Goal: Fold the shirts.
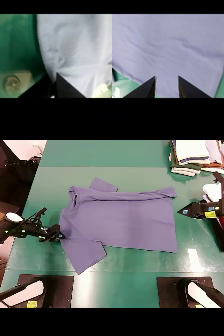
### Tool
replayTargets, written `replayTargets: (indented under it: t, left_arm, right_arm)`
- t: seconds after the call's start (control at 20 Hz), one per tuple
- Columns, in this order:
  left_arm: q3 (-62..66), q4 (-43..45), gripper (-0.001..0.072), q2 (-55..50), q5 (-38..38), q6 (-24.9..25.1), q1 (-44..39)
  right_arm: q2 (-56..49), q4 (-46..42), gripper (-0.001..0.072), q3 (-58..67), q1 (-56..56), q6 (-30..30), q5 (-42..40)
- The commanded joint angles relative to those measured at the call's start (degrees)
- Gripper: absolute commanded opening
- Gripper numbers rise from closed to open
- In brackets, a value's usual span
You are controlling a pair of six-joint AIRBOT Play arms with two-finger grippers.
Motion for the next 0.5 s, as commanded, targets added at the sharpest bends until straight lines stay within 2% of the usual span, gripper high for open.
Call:
replayTargets:
  t: [0.0, 0.2, 0.25, 0.3, 0.45]
  left_arm:
    - [0.0, -1.4, 0.0029, 6.1, 1.7, 0.1, 0.1]
    - [0.0, -1.4, 0.0029, 13.1, 1.7, 0.0, 0.1]
    - [0.0, -1.4, 0.0029, 13.6, 1.7, 0.0, 0.1]
    - [-0.1, -1.6, 0.0029, 13.5, 1.7, 0.0, 0.1]
    - [0.0, -1.6, 0.0029, 13.5, 1.9, 0.0, 0.1]
  right_arm:
    - [0.2, -6.0, 0.0314, -3.7, -1.4, 1.7, 1.4]
    - [0.2, -6.6, 0.0318, -14.2, -10.8, 1.8, 0.9]
    - [0.2, -6.6, 0.0366, -16.5, -13.4, 1.7, 0.9]
    - [0.2, -6.6, 0.0475, -18.9, -15.7, 1.3, 1.2]
    - [0.2, -6.6, 0.0477, -25.5, -18.3, -1.4, 2.4]
